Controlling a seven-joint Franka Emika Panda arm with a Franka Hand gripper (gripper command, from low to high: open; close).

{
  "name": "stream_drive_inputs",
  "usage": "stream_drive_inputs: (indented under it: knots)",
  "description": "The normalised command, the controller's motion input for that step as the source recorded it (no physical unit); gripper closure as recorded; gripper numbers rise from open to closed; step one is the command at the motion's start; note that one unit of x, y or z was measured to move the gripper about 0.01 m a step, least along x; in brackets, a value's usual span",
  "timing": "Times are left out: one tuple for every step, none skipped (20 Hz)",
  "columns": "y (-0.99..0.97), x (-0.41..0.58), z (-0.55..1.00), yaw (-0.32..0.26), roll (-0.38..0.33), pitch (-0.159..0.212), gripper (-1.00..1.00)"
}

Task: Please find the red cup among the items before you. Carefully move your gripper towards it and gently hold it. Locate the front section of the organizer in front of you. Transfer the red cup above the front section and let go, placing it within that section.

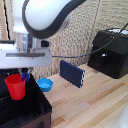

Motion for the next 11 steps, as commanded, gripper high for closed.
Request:
stream_drive_inputs:
  knots:
    - [0.09,0.014,-0.43,0.0,-0.011,-0.011,-1.0]
    - [0.11,0.026,-0.46,0.0,-0.064,-0.064,-1.0]
    - [0.09,0.089,-0.36,0.0,-0.036,-0.001,-1.0]
    - [0.06,0.103,-0.23,0.0,-0.014,0.0,-1.0]
    - [0.03,0.111,-0.08,0.0,0.0,0.0,-1.0]
    - [0.0,0.151,0.0,0.0,0.0,0.026,-1.0]
    - [0.0,0.091,0.0,0.018,0.023,0.019,-1.0]
    - [-0.12,0.06,0.08,0.001,0.057,0.0,-1.0]
    - [-0.2,0.1,0.08,0.0,0.078,0.0,-1.0]
    - [-0.2,0.106,0.14,0.0,0.079,-0.015,-1.0]
    - [-0.11,0.246,0.24,0.012,0.048,0.0,-1.0]
